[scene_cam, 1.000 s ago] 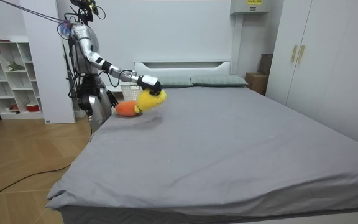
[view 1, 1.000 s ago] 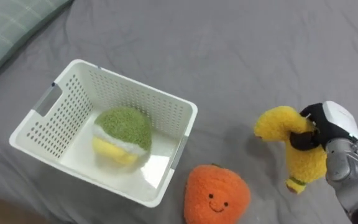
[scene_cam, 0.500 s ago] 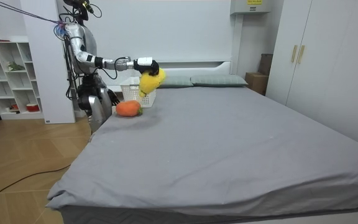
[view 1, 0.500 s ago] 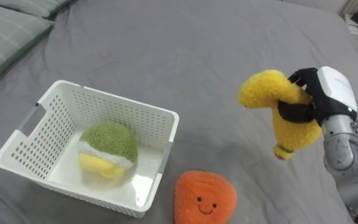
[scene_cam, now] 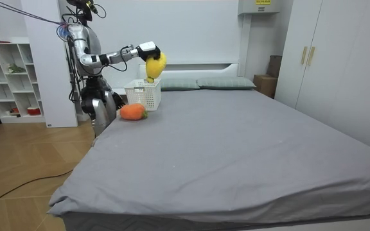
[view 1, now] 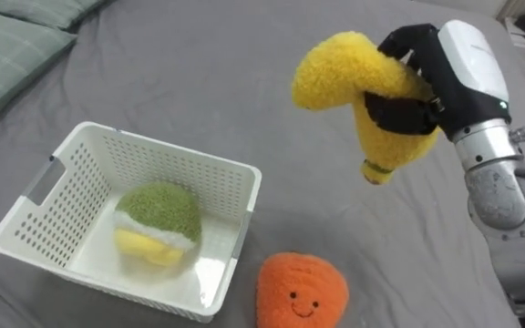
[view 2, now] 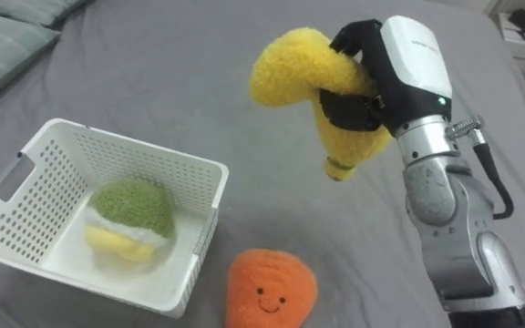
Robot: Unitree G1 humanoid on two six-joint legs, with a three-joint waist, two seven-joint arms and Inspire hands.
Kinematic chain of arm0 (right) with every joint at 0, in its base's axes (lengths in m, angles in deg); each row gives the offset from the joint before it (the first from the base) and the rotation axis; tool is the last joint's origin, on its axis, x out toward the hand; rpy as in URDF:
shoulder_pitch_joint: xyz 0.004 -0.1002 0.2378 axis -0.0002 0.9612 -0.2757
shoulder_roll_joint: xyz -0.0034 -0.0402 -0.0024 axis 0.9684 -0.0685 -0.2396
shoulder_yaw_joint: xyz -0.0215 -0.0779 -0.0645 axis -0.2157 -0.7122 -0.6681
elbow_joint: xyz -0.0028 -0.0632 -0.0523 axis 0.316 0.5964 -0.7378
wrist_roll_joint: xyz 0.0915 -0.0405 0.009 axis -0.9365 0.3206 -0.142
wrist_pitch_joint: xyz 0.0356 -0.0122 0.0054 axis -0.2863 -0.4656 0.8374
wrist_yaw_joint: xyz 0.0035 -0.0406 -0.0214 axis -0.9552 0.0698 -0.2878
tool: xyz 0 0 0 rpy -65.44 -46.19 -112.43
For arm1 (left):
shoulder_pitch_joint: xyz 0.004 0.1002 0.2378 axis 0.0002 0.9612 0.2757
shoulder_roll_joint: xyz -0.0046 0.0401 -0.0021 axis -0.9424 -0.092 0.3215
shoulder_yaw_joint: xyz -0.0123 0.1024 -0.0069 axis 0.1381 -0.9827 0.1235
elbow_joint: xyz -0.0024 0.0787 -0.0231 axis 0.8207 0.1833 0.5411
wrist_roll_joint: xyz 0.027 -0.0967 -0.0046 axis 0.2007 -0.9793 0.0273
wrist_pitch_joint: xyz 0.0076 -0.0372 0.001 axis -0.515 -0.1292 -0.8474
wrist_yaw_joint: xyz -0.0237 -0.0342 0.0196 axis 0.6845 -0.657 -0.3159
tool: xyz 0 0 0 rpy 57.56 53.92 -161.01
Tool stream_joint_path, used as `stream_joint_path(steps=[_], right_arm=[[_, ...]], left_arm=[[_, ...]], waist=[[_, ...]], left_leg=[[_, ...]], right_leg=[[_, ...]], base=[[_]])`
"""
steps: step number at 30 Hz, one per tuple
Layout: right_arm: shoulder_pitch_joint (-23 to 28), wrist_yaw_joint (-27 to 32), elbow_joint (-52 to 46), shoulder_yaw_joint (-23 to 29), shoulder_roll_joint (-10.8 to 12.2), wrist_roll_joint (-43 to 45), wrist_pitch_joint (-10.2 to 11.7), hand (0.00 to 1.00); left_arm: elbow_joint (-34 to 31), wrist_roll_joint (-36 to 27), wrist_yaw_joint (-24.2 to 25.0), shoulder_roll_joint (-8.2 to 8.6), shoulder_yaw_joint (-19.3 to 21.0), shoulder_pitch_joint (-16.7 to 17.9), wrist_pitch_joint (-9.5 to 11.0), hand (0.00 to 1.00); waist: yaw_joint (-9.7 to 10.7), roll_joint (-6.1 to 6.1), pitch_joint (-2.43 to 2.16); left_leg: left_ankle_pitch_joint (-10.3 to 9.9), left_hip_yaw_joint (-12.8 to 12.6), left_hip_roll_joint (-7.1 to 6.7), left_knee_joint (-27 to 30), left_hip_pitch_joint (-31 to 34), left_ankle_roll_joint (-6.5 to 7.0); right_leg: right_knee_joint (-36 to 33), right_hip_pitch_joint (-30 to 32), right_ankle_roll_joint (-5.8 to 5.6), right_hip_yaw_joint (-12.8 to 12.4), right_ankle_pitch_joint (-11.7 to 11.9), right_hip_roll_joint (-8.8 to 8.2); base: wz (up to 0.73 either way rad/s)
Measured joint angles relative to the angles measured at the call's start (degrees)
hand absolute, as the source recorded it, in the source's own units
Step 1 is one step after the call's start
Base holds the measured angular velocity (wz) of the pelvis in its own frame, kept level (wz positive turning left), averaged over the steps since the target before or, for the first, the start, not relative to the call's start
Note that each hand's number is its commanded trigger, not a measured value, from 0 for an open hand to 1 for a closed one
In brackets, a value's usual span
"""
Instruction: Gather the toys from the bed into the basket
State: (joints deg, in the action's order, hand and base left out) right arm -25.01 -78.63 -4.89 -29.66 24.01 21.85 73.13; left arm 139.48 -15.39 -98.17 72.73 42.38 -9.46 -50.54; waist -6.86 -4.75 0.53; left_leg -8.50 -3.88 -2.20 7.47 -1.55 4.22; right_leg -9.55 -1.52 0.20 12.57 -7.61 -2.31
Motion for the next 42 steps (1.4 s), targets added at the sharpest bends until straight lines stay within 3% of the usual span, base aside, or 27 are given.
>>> stream_joint_path(steps=[7,12,14,18,20,25,33,34,35,36,42], right_arm=[[-0.2,-4.5,-4.3,-1.7,0.3,1.7,-2.3,1.00],[-0.8,-8.0,-6.3,-3.1,5.3,1.9,-2.5,1.00],[-1.5,-9.1,-7.2,-4.6,5.7,1.3,-3.6,1.00],[-4.5,-10.9,-7.9,-8.3,6.3,-0.5,-3.8,1.00],[-5.7,-12.0,-7.9,-10.2,6.8,-1.0,-4.3,1.00],[-6.5,-14.7,-7.9,-13.7,9.9,-0.1,-4.9,1.00],[-9.2,-18.5,-7.8,-20.5,11.2,0.1,-5.6,1.00],[-9.3,-18.7,-7.8,-20.8,11.2,0.1,-5.7,0.72],[-9.7,-18.9,-7.7,-21.9,11.4,0.1,-6.2,0.53],[-9.9,-19.3,-7.7,-23.0,11.4,0.1,-6.6,0.01],[-9.9,-20.8,-7.4,-24.9,13.4,0.1,-7.5,0.00]], left_arm=[[1.4,4.6,0.2,0.05,-0.1,-0.5,-0.8,0.00],[1.4,5.6,0.2,0.26,-0.1,-1.3,-1.0,0.00],[1.4,6.1,0.2,0.25,-0.1,-1.4,-1.2,0.00],[1.1,6.1,1.4,0.26,-0.3,-1.5,-2.5,0.00],[1.0,6.1,1.9,0.37,-0.5,-1.6,-2.6,0.00],[1.1,6.1,2.6,0.49,-1.2,-3.2,-2.5,0.00],[1.2,6.1,3.7,-0.12,-3.2,-4.1,-2.5,0.00],[1.1,6.1,3.7,-0.13,-3.5,-4.3,-2.6,0.00],[0.6,6.1,4.0,-0.10,-4.2,-4.3,-2.6,0.00],[0.0,6.1,4.3,-0.08,-5.2,-4.3,-2.7,0.00],[-1.7,6.1,5.0,0.00,-5.7,-4.7,-3.4,0.00]], waist=[[-1.8,-0.60,-0.28],[-3.3,-0.76,-0.38],[-4.1,-0.74,-0.37],[-4.7,-0.49,-0.19],[-5.3,-0.68,-0.32],[-6.7,-0.79,-0.31],[-9.2,-2.25,0.39],[-9.4,-2.38,0.38],[-9.6,-2.53,0.36],[-9.9,-2.57,0.38],[-11.1,-2.53,0.42]], left_leg=[[0.0,0.0,-0.01,0.1,-0.1,-0.01],[0.0,0.3,-0.06,0.1,0.0,-0.02],[0.0,0.4,-0.07,0.1,0.0,-0.01],[0.0,1.0,-0.08,0.2,0.0,-0.02],[0.0,1.0,-0.08,0.2,-0.1,-0.02],[0.0,2.2,-0.25,0.2,0.3,-0.02],[0.0,2.9,-0.47,0.1,1.0,-0.01],[0.0,3.0,-0.46,0.1,1.1,-0.01],[0.0,3.4,-0.50,0.1,1.2,-0.01],[0.0,3.5,-0.56,0.1,1.2,0.00],[0.0,4.1,-0.62,0.1,1.4,0.02]], right_leg=[[0.0,-0.1,0.00,0.1,0.0,-0.02],[0.0,-0.4,0.00,0.2,0.0,-0.05],[0.0,-0.4,0.00,0.2,0.0,-0.05],[0.0,-0.5,0.00,0.6,0.0,-0.07],[0.1,-0.5,0.00,0.6,0.0,-0.06],[0.1,-0.6,-0.11,1.9,-0.1,-0.25],[1.0,-0.5,-0.29,2.8,-0.2,-0.31],[1.0,-0.5,-0.29,3.0,-0.2,-0.32],[1.0,-0.5,-0.29,3.3,-0.2,-0.37],[1.0,-0.5,-0.29,3.3,-0.2,-0.40],[1.0,-0.5,-0.29,3.5,-0.2,-0.43]], base=[[0.00],[0.02],[0.00],[0.06],[0.00],[0.12],[0.04],[0.09],[0.11],[0.10],[0.05]])
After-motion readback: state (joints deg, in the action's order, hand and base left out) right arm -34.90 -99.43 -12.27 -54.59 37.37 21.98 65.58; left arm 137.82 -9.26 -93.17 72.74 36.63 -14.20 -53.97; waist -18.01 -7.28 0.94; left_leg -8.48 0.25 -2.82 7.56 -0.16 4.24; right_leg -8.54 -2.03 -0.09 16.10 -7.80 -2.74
